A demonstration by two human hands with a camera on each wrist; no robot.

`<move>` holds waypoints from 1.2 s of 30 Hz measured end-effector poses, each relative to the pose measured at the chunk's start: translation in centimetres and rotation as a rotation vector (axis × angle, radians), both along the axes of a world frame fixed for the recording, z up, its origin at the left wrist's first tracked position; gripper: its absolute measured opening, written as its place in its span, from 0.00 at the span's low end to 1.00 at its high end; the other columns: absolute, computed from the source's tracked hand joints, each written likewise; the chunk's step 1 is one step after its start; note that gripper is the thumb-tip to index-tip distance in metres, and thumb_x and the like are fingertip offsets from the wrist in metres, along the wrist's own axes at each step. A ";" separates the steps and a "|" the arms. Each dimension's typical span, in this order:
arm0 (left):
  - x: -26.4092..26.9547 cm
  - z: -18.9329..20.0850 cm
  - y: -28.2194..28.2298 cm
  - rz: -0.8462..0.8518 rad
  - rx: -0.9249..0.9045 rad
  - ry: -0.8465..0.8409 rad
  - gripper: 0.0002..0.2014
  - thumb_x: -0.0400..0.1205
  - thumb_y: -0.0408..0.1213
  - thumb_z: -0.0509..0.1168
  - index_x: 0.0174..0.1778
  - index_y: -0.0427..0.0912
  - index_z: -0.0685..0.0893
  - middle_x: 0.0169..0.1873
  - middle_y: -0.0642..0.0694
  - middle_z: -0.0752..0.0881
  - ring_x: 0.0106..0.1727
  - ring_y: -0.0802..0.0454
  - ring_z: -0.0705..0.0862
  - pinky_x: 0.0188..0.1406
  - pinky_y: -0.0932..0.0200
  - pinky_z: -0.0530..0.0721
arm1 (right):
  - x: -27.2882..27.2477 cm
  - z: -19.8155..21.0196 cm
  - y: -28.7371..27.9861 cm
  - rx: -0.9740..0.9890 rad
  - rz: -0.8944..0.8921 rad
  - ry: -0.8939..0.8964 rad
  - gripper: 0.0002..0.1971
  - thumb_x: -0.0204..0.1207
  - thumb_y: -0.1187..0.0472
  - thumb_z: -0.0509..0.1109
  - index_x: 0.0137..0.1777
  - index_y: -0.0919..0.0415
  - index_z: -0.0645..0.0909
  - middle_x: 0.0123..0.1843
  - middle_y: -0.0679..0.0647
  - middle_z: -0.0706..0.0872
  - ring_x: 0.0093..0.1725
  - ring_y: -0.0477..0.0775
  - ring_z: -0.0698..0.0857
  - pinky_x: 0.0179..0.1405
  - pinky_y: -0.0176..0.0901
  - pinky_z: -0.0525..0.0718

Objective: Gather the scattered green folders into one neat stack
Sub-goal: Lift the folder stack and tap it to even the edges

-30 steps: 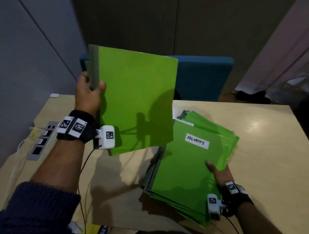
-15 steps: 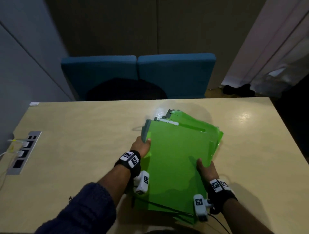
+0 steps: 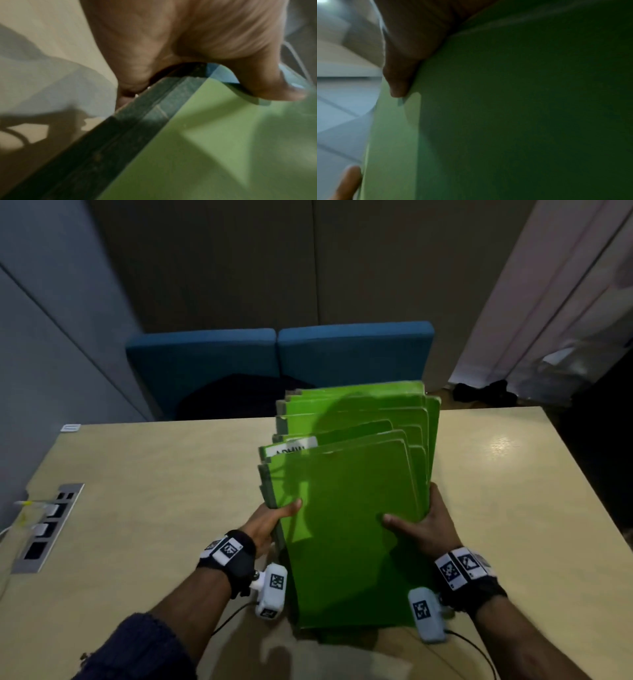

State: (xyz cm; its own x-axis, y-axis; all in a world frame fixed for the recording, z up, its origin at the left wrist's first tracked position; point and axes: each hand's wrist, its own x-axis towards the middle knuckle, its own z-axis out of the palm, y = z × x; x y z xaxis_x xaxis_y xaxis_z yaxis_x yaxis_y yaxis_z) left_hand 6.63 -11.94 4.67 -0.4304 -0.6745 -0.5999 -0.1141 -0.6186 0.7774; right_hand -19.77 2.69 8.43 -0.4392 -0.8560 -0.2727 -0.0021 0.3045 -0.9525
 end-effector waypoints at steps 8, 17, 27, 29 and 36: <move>1.6 7.6 0.2 0.118 -0.384 0.261 0.38 0.43 0.53 0.88 0.51 0.52 0.91 0.50 0.52 0.92 0.54 0.53 0.90 0.51 0.54 0.89 | -0.2 3.6 -1.3 -0.277 0.087 0.231 0.56 0.44 0.29 0.83 0.72 0.51 0.69 0.63 0.36 0.77 0.59 0.24 0.79 0.52 0.24 0.80; 2.5 9.0 3.3 -0.068 -0.484 0.143 0.45 0.60 0.50 0.84 0.70 0.42 0.71 0.63 0.47 0.86 0.61 0.58 0.86 0.54 0.58 0.87 | -0.2 1.9 2.3 -0.188 0.279 0.276 0.34 0.48 0.18 0.72 0.58 0.06 0.67 0.57 0.20 0.83 0.57 0.24 0.79 0.59 0.23 0.75; 1.6 13.9 2.5 0.088 -0.633 0.220 0.60 0.54 0.71 0.75 0.81 0.64 0.55 0.80 0.53 0.68 0.78 0.51 0.72 0.72 0.45 0.76 | -0.3 6.0 1.1 -0.474 0.016 -0.035 0.26 0.67 0.65 0.62 0.66 0.50 0.75 0.56 0.43 0.90 0.58 0.47 0.87 0.47 0.39 0.87; 0.8 14.6 2.6 0.132 -0.619 0.209 0.54 0.56 0.70 0.76 0.78 0.68 0.60 0.80 0.54 0.68 0.78 0.52 0.71 0.74 0.42 0.73 | 0.1 6.5 0.6 -0.444 -0.073 -0.068 0.13 0.72 0.58 0.64 0.57 0.53 0.77 0.47 0.44 0.91 0.48 0.45 0.89 0.42 0.45 0.87; 0.2 14.8 2.1 0.193 -0.513 0.076 0.34 0.78 0.45 0.68 0.80 0.62 0.65 0.77 0.54 0.72 0.75 0.51 0.73 0.78 0.41 0.68 | 0.7 5.9 0.2 -0.476 -0.081 -0.165 0.18 0.67 0.45 0.70 0.48 0.59 0.78 0.44 0.57 0.86 0.46 0.60 0.85 0.46 0.51 0.81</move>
State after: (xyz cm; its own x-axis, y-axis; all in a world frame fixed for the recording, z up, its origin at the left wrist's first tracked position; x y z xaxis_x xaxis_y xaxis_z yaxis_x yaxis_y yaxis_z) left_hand 6.81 -9.80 19.49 -0.2996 -0.9429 -0.1458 0.0320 -0.1627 0.9862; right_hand -19.03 2.88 14.37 -0.4930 -0.8673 0.0682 0.1656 -0.1705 -0.9714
